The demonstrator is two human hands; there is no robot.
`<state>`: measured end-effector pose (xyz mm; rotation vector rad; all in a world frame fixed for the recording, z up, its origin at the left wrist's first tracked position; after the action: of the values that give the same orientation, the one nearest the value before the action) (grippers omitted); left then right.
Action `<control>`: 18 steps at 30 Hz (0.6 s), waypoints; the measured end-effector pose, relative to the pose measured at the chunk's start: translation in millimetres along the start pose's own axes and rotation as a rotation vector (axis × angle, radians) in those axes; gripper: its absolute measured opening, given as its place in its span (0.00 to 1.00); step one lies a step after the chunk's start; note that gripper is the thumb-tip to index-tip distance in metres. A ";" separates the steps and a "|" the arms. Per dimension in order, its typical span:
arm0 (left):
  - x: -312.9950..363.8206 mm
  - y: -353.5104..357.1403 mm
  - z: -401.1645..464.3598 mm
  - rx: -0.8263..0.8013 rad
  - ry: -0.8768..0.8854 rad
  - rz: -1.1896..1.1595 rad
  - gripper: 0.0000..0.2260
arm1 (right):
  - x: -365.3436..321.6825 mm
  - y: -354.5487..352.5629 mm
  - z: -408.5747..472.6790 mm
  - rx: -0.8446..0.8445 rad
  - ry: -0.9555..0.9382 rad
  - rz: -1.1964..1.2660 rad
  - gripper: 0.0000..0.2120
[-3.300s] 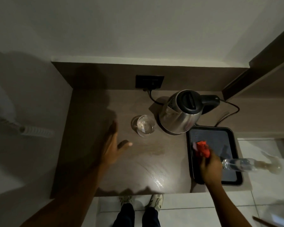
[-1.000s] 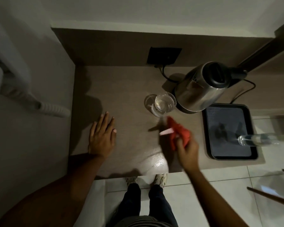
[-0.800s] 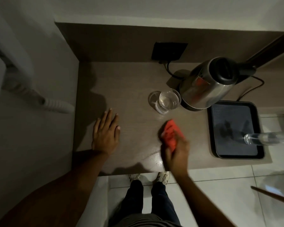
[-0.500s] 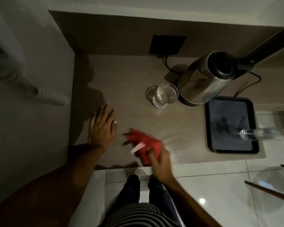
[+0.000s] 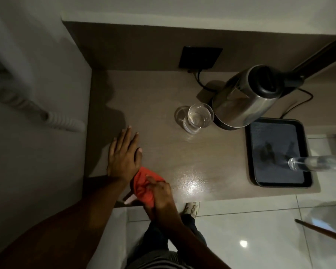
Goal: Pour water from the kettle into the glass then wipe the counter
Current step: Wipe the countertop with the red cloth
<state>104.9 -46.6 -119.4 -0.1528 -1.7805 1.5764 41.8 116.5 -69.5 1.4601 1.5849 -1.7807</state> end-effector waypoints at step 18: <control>-8.4 8.8 -1.4 -0.051 0.018 0.046 0.33 | 29.6 -13.9 -5.9 -0.041 0.192 0.027 0.25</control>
<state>108.5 -47.9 -131.0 -0.2335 -1.8164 1.5573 21.3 136.6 -86.2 1.6671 1.6733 -1.6253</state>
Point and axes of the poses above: each hand's wrist, its own z-axis towards the middle knuckle, its own y-axis out of the palm, x = y × z, the point moved 3 cm from there along z, towards the middle knuckle, and after that the axes turned 9 degrees about -z, right-handed, at the moved point
